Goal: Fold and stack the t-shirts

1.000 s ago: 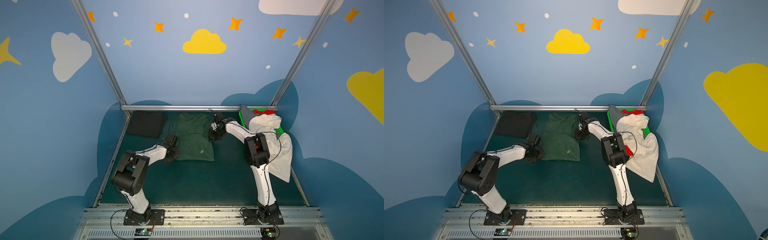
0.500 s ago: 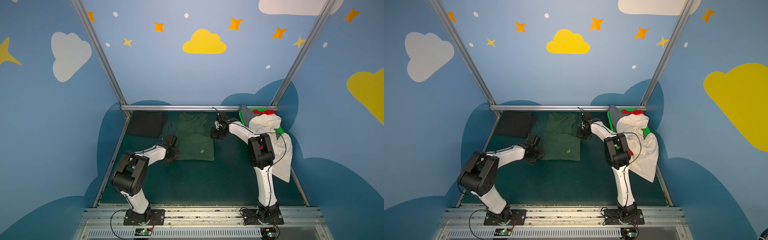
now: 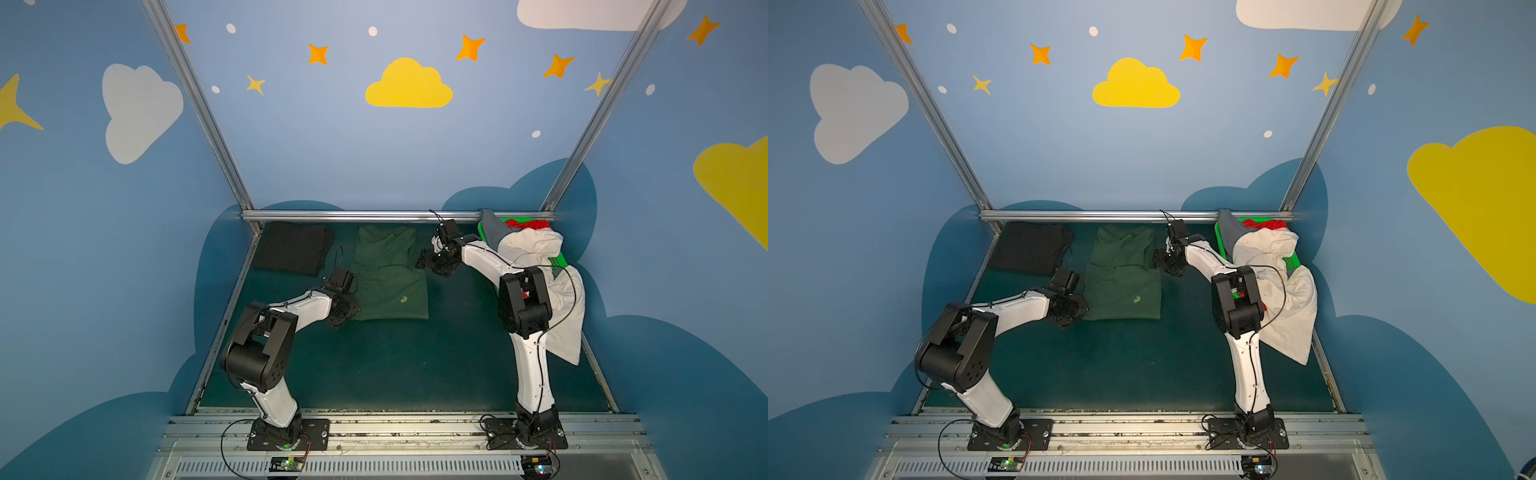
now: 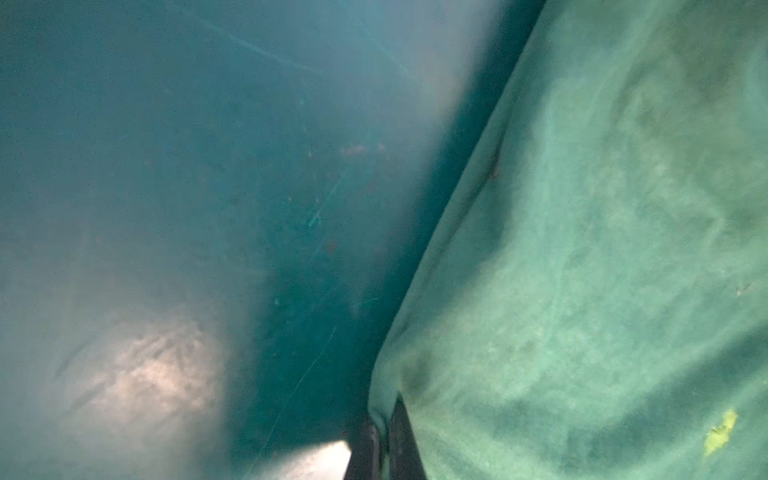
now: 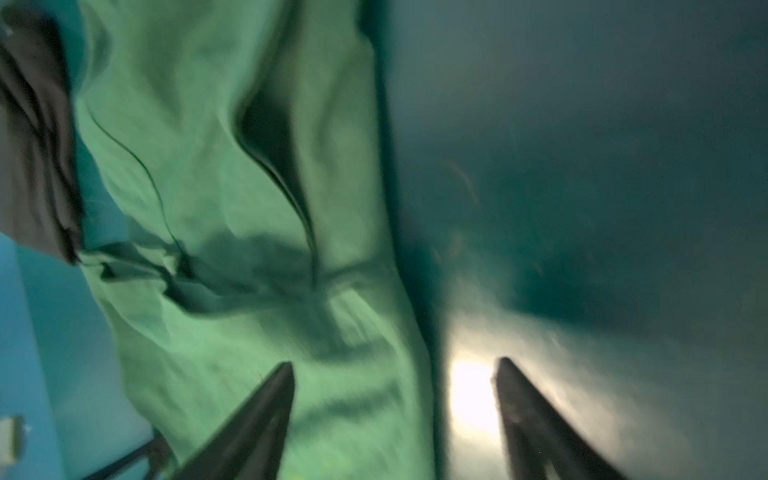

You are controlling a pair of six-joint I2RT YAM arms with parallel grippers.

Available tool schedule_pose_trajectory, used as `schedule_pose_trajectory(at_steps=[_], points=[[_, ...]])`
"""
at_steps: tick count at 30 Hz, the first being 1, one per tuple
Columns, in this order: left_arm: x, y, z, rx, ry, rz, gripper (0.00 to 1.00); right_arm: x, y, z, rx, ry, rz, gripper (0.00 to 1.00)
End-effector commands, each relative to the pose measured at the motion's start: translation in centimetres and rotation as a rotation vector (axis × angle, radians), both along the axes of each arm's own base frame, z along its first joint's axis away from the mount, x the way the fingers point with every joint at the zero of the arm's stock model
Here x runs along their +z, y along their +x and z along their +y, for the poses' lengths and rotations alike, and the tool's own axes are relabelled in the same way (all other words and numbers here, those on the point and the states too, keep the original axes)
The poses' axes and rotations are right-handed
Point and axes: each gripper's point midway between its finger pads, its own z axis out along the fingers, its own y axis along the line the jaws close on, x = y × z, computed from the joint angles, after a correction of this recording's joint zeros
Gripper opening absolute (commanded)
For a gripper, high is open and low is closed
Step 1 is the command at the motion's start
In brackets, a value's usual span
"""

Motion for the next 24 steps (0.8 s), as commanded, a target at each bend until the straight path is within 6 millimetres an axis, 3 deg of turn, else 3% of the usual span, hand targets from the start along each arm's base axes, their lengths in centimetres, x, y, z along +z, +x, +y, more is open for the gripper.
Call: schedule_pose_trajectory(at_steps=[1,7,12,17,24], points=[[-3.9,-4.4,1.4,0.012,0.044,0.18,0.04,2.9,-2.5,-0.8,0.0,0.036,-0.013,0.79],[-3.3,-4.4,0.4,0.014,-0.024,0.16,0.04,0.7,-9.3,-1.1,-0.047,0.167,0.151,0.79],[-2.0,-4.5,-0.9,0.005,-0.111,0.14,0.04,-0.5,-13.2,-1.1,-0.077,0.246,0.206,0.78],[-0.9,-4.8,-1.5,-0.01,-0.155,0.129,0.04,-1.0,-15.1,-0.4,-0.074,0.275,0.217,0.76],[-0.2,-5.3,-1.6,0.012,-0.192,0.109,0.04,-3.2,-16.5,0.0,-0.103,0.302,0.274,0.69]])
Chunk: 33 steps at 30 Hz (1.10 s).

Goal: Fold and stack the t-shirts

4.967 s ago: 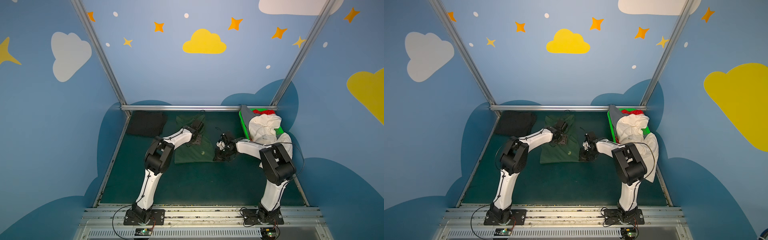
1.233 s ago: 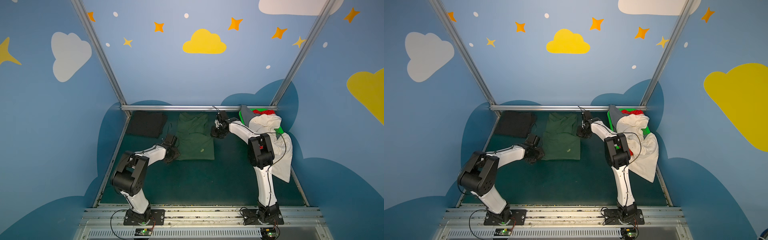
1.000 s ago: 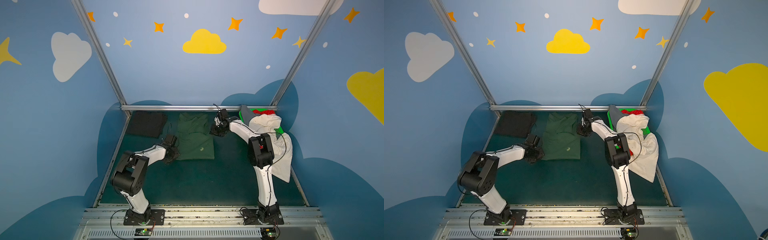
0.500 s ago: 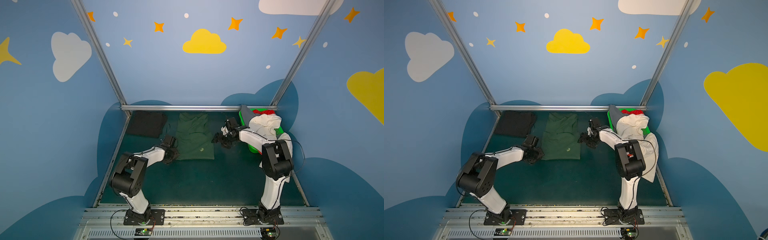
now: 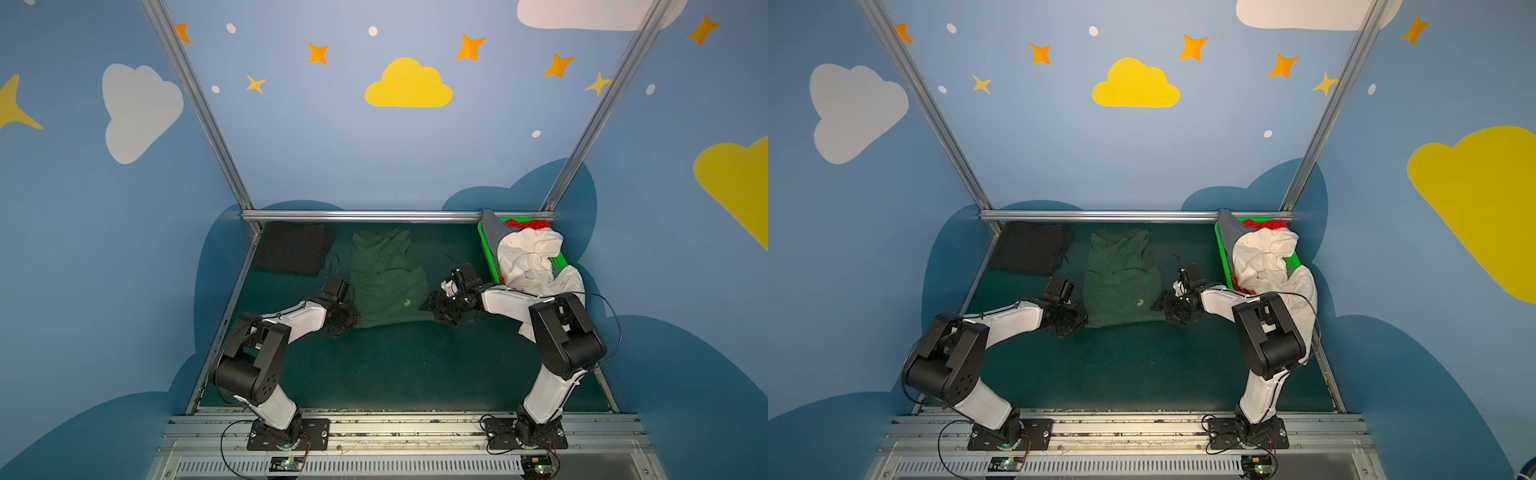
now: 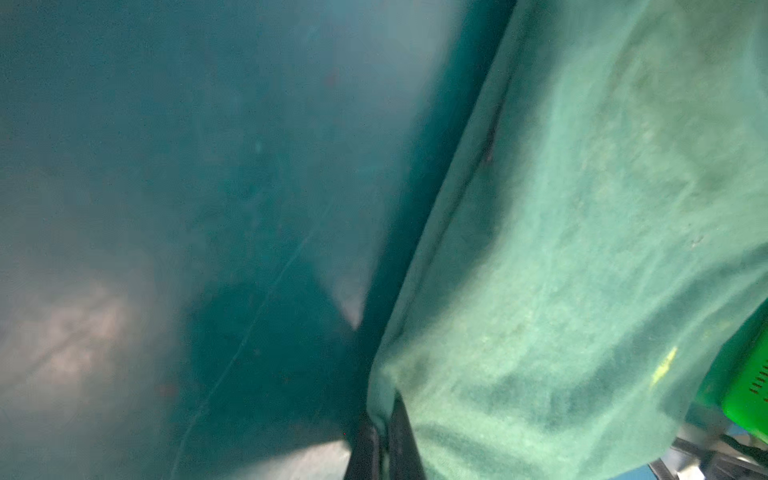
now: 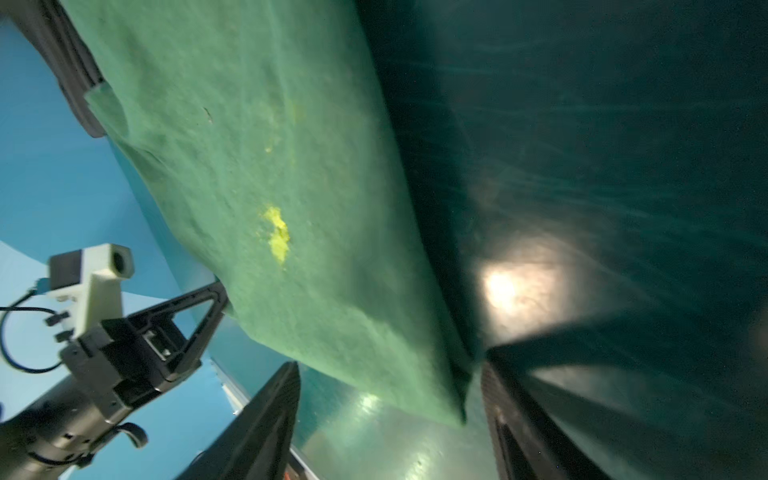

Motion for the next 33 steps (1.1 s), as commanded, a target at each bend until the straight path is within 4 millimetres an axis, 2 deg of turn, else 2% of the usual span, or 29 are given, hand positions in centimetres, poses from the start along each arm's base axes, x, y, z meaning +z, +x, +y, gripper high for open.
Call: schedule_pose_trajectory(at_steps=[1,7,11,13,19,22,26,31,33], points=[[-0.3,-1.8,0.0,0.01,-0.02,0.055,0.04,-1.1,-1.0,0.1,-0.025,0.013,0.044,0.68],[0.0,-2.0,0.2,0.019,-0.015,0.042,0.04,-1.8,-1.9,-1.0,-0.042,-0.036,0.043,0.62],[0.1,-2.0,0.4,0.014,-0.001,0.038,0.04,-2.2,-2.4,-1.2,-0.037,-0.048,0.039,0.47],[-0.1,-2.1,0.6,0.016,0.006,0.043,0.04,-2.5,-2.4,-1.1,-0.031,-0.051,0.042,0.35],[-0.4,-2.0,0.8,0.022,0.019,0.04,0.04,-3.5,-2.1,0.1,0.011,-0.034,0.049,0.32],[-0.6,-2.0,0.8,0.019,0.023,0.041,0.04,-3.8,-1.9,0.4,0.022,-0.026,0.052,0.23],[-0.6,-2.0,0.8,0.02,0.021,0.037,0.04,-3.3,-1.6,0.2,0.029,-0.045,0.024,0.0],[0.7,-1.9,0.7,0.009,0.016,0.007,0.04,-1.5,-1.2,-0.3,0.047,-0.086,-0.032,0.0],[1.3,-1.9,1.4,0.018,0.048,-0.016,0.04,-0.7,-1.3,-0.5,0.057,-0.103,-0.057,0.0]])
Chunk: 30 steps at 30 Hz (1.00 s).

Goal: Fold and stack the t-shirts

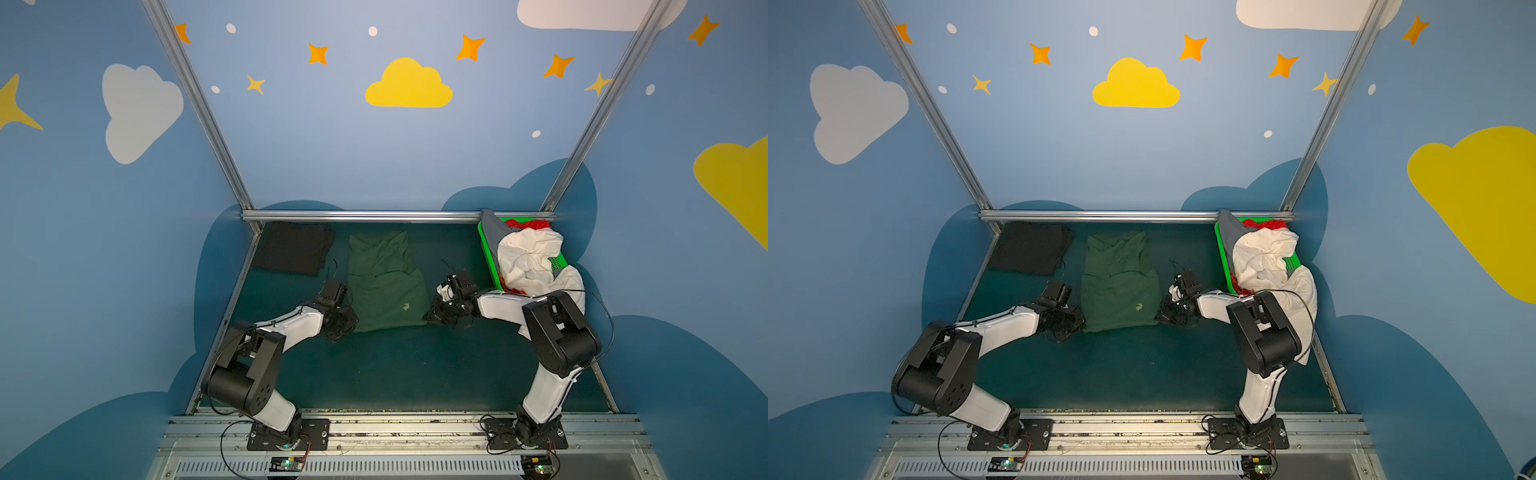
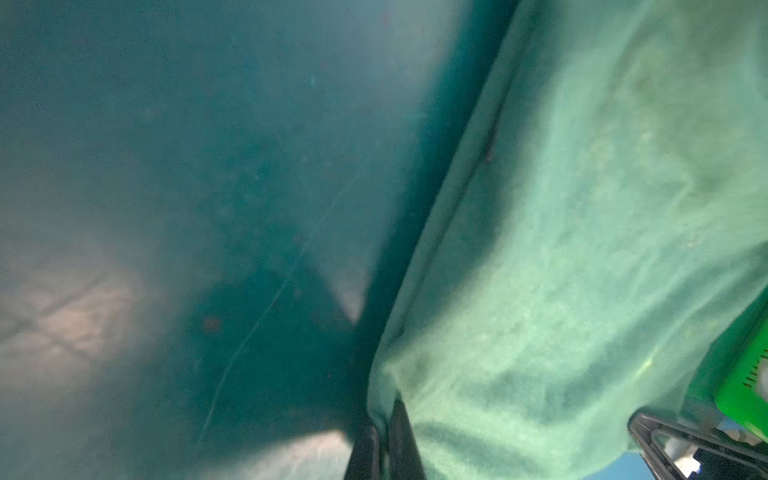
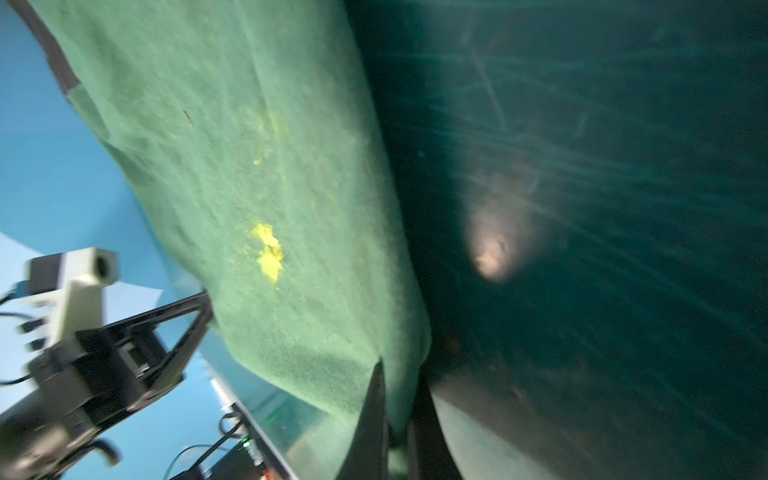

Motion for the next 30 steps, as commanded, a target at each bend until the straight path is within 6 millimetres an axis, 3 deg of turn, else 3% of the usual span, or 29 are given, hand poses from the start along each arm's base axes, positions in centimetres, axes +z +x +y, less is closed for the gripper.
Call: schedule_pose_trajectory(at_steps=[1,9,15,30], points=[[1.1,-0.6,1.0,-0.007,0.058,-0.024,0.04,1.2,-0.4,-1.2,0.014,-0.082,-0.037,0.0],[3.2,-0.9,0.9,-0.018,0.046,-0.075,0.04,4.4,-1.3,-1.0,0.074,-0.07,-0.104,0.0],[4.2,-1.9,-0.4,-0.042,0.041,-0.111,0.04,6.0,-3.5,-1.6,0.089,-0.079,-0.131,0.0],[6.5,-7.7,-2.1,-0.103,0.022,-0.201,0.04,8.4,-10.0,-3.3,0.071,-0.072,-0.212,0.0]])
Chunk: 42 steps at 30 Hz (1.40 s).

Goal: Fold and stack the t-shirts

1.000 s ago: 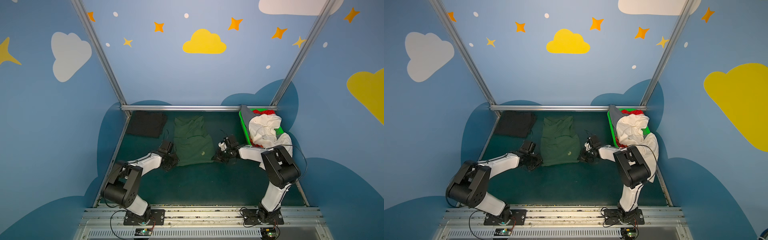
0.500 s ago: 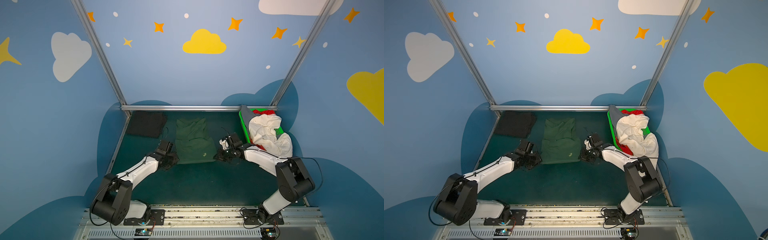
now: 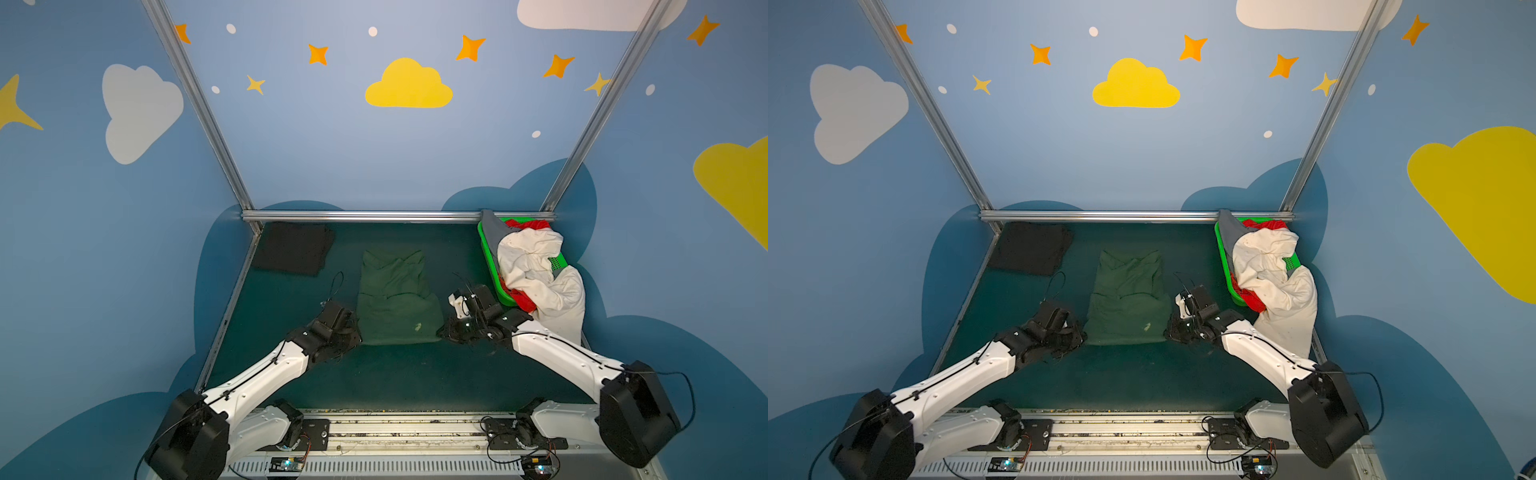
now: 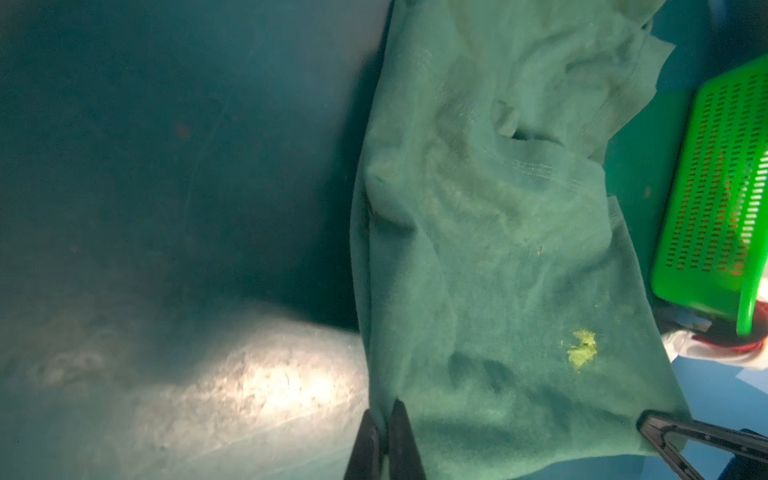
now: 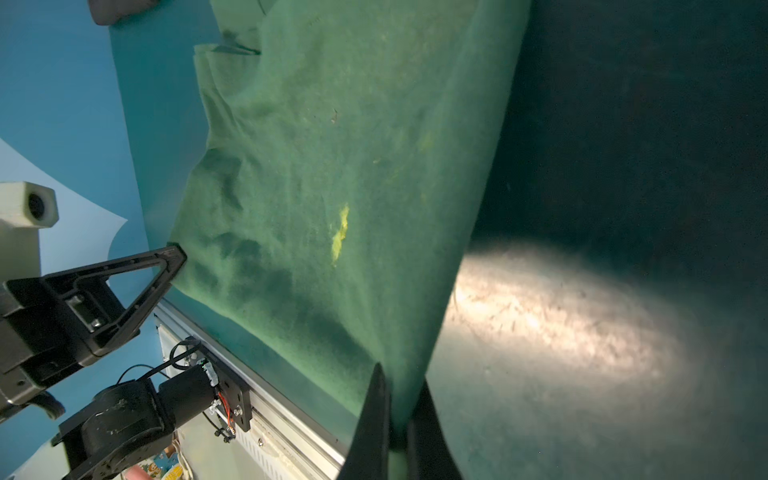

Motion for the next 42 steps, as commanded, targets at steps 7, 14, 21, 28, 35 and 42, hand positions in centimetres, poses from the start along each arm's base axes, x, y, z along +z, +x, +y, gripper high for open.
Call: schedule_pose_trajectory(at_steps=[7,14,21,28,35,42], points=[[1.4,-3.9,1.1,0.03,0.029,-0.066,0.04,3.2,-3.7,-1.0,-0.014,0.016,-0.076,0.0],[4.3,-5.9,0.8,-0.007,0.094,-0.169,0.04,4.2,-6.4,-1.2,0.002,0.02,-0.094,0.0],[6.9,-5.6,-0.3,-0.024,0.081,-0.231,0.04,6.4,-6.4,-1.1,-0.018,0.034,-0.12,0.0],[8.5,-4.3,-0.3,0.009,0.09,-0.307,0.04,7.0,-5.1,-1.0,-0.049,0.017,-0.145,0.0],[10.2,-2.9,0.6,0.043,0.079,-0.353,0.04,7.8,-3.9,-0.6,-0.052,0.01,-0.145,0.0],[10.5,-0.8,0.0,0.024,0.064,-0.321,0.04,8.8,-2.1,0.1,-0.055,0.028,-0.149,0.0]])
